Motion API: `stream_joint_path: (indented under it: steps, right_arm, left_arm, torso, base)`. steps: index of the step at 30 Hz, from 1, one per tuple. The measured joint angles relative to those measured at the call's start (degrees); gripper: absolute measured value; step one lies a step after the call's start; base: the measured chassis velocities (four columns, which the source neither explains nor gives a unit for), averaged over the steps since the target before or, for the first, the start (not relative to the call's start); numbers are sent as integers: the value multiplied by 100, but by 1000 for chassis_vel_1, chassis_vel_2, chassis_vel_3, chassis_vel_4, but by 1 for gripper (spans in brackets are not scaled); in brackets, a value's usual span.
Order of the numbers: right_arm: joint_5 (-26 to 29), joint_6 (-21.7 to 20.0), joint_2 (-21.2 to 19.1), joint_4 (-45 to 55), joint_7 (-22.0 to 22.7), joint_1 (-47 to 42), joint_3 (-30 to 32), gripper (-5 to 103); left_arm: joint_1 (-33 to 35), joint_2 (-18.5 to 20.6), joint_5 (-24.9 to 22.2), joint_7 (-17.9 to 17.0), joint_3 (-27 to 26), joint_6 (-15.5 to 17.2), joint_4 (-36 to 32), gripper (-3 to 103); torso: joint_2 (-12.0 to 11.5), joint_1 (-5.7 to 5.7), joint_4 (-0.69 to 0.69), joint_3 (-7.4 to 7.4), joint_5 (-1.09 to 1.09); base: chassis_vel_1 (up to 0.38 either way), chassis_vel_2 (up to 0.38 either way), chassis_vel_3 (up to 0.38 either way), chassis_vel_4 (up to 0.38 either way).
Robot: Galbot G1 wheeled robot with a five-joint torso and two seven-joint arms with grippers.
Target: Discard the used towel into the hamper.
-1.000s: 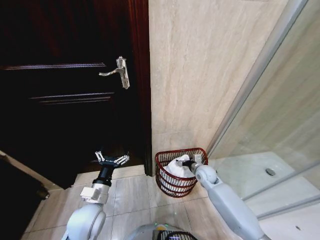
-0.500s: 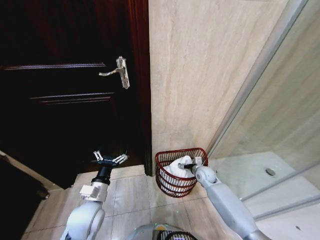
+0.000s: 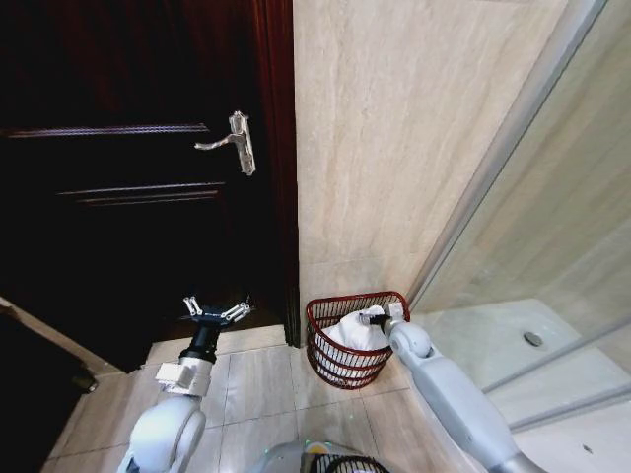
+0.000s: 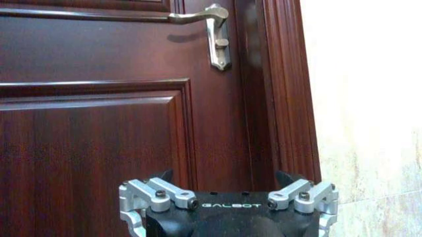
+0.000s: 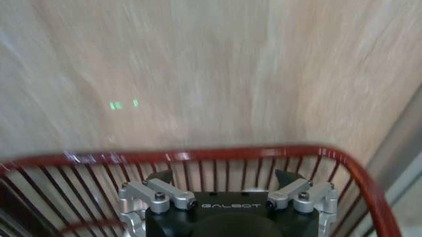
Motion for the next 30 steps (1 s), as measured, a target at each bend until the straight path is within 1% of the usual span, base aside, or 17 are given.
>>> stream_joint_path:
  steps: [3,6,7,8,9,10,12,13,15,18,20,23,24,26,27,29,30]
  right_arm:
    - [4,104,-21,312,0,-137,108,100]
    - [-14,224,-64,1080,69,-488,355,100]
    - [-159,609,-38,1368,62,-697,481,100]
    - [-159,609,-38,1368,62,-697,481,100]
    - [-229,785,-11,1410,62,-753,505,100]
    - [-825,1594,132,1494,53,-1001,610,100]
    - [-1296,1917,215,1660,-55,-1250,734,100]
    - [-1296,1917,215,1660,-55,-1250,734,100]
    - [-1637,2017,288,1883,-112,-1546,864,100]
    - [-2183,2228,501,2371,-347,-2216,1359,100]
    - [-2302,2295,569,2454,-426,-2352,1527,100]
    - [-2706,2427,964,2909,-804,-2941,2204,100]
    - [-2706,2427,964,2909,-804,-2941,2204,100]
    - [-2821,2371,1230,3224,-1047,-3251,2399,100]
    - [-2821,2371,1230,3224,-1047,-3251,2399,100]
    - [-3074,2251,1678,3689,-1294,-3722,2470,100]
    - [-3074,2251,1678,3689,-1294,-3722,2470,100]
  left_arm:
    - [2,-9,-2,0,14,30,-26,100]
    - [-16,-32,-53,-20,-9,86,-70,100]
    - [-32,-58,-156,-39,-41,160,-96,100]
    - [-32,-58,-156,-39,-41,160,-96,100]
    - [-34,-64,-188,-49,-44,184,-102,100]
    - [-45,-89,-419,-123,-52,339,-145,100]
    - [-50,-109,-494,-126,-107,395,-148,100]
    - [-50,-109,-494,-126,-107,395,-148,100]
    - [-49,-139,-523,-106,-179,399,-135,100]
    - [65,-254,-612,69,-488,394,-95,100]
    - [101,-278,-667,101,-566,388,-91,100]
    - [249,-312,-912,248,-904,236,-24,100]
    - [249,-312,-912,248,-904,236,-24,100]
    - [350,-290,-1013,295,-999,150,-7,100]
    - [350,-290,-1013,295,-999,150,-7,100]
    - [425,-211,-1100,352,-1040,67,-5,100]
    - [425,-211,-1100,352,-1040,67,-5,100]
  torso:
    - [0,0,0,0,2]
    - [0,0,0,0,0]
    - [0,0,-1,0,-3]
    - [0,0,-1,0,-3]
    - [0,0,-1,0,-4]
    - [0,0,0,0,3]
    - [0,0,0,0,-1]
    - [0,0,0,0,-1]
    - [1,0,-1,0,1]
    - [0,0,-1,0,-1]
    - [0,0,0,0,1]
    - [1,0,0,-1,-1]
    - [1,0,0,-1,-1]
    - [1,0,-1,0,0]
    - [1,0,-1,0,0]
    - [1,0,-1,-1,-1]
    - [1,0,-1,-1,-1]
  base:
    - [0,0,0,0]
    - [0,0,0,0]
    - [0,0,0,0]
    - [0,0,0,0]
    - [0,0,0,0]
    - [0,0,0,0]
    - [0,0,0,0]
    - [0,0,0,0]
    - [0,0,0,0]
    - [0,0,0,0]
    - [0,0,0,0]
    - [0,0,0,0]
    - [0,0,0,0]
    - [0,0,0,0]
    - [0,0,0,0]
    - [0,0,0,0]
    - [0,0,0,0]
